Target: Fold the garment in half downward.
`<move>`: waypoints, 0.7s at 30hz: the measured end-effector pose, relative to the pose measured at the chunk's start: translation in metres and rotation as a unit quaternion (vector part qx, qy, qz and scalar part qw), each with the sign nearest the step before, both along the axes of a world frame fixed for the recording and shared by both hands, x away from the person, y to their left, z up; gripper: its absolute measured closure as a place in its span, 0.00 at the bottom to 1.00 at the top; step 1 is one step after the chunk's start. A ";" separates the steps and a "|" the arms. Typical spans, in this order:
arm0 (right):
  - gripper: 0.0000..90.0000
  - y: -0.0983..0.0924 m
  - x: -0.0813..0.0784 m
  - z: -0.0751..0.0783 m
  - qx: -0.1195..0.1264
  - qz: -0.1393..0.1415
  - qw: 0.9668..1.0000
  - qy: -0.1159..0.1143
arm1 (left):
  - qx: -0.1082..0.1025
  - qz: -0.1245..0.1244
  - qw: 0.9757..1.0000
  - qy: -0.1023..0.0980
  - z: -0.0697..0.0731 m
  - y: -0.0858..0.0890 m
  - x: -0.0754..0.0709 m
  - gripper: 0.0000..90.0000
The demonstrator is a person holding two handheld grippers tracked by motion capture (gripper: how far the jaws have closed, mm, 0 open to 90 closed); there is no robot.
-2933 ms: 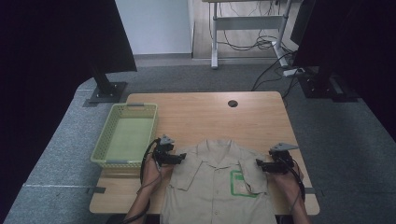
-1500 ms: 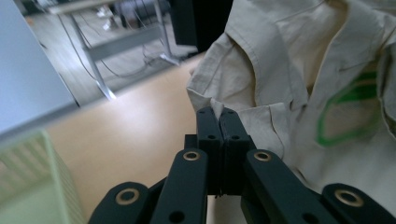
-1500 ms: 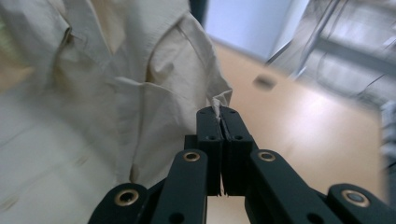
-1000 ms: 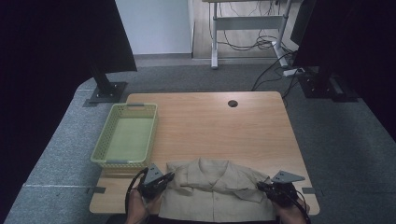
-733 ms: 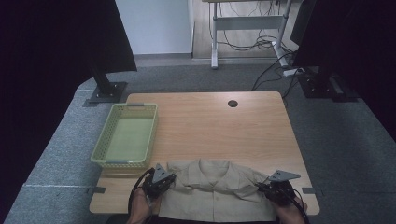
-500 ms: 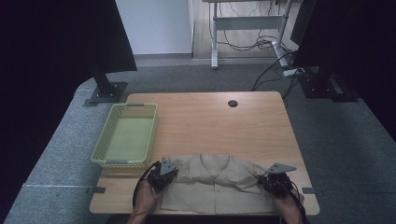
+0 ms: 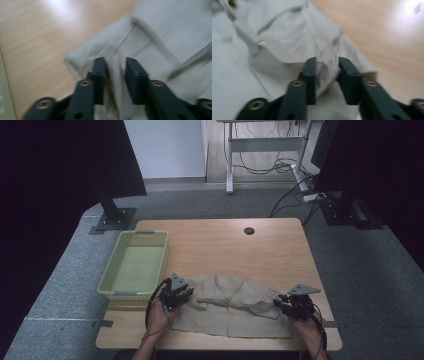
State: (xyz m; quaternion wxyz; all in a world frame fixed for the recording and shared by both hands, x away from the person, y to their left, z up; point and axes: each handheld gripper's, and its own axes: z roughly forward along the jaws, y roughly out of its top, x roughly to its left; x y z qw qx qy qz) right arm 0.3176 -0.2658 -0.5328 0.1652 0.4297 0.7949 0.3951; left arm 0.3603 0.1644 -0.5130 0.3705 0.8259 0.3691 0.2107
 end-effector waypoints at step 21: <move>0.24 0.076 0.060 0.027 0.027 0.053 0.998 0.002 | -0.031 -0.050 0.994 0.093 0.014 -0.071 0.060 0.42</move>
